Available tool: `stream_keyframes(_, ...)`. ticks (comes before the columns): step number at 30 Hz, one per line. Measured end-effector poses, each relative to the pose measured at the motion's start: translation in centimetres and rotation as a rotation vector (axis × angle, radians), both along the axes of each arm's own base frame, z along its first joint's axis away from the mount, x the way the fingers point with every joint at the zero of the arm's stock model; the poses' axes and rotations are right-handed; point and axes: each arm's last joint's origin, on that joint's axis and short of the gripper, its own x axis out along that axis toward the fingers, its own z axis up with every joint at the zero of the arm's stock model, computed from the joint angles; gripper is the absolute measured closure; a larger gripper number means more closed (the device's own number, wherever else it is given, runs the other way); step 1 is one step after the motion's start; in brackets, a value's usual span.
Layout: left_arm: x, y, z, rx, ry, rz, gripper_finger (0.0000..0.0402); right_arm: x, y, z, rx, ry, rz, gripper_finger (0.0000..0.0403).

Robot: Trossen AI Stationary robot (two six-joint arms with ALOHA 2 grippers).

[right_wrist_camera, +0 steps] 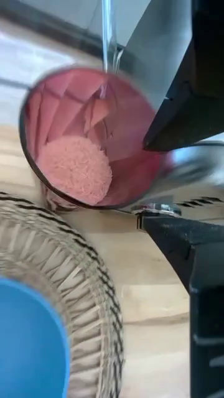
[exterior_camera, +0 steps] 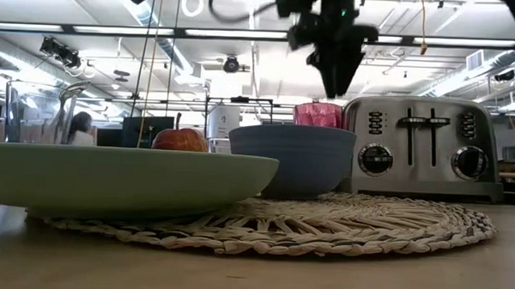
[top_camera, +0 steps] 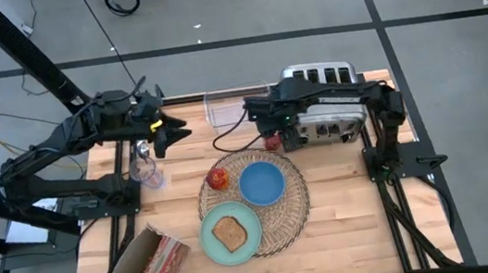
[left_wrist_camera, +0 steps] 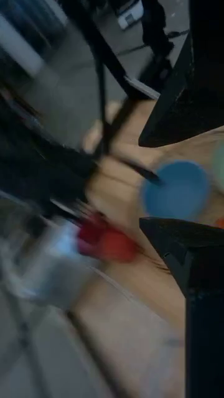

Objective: Arrange a breakfast setting
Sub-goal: Put the orange spoon on the brown table mat to the right of the blue bowl

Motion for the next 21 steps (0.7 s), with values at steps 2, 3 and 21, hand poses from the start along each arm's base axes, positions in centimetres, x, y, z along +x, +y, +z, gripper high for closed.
stream_keyframes(2, -0.8, 0.1, -0.5, -0.050, 0.105, 0.031, 0.0198, -0.8, 0.5, 1.5, -0.009, -0.060, -0.022, 0.0207)
stream_keyframes(3, -1.2, 0.1, -0.6, -0.070, 0.155, 0.056, 0.0198, -1.3, 0.8, 2.3, -0.013, -0.096, -0.035, 0.0203)
stream_keyframes(21, -1.9, 1.8, -3.7, -0.229, 0.502, 0.754, 0.0208, -6.8, 2.5, 10.8, -0.046, -0.606, -0.276, 0.0192)
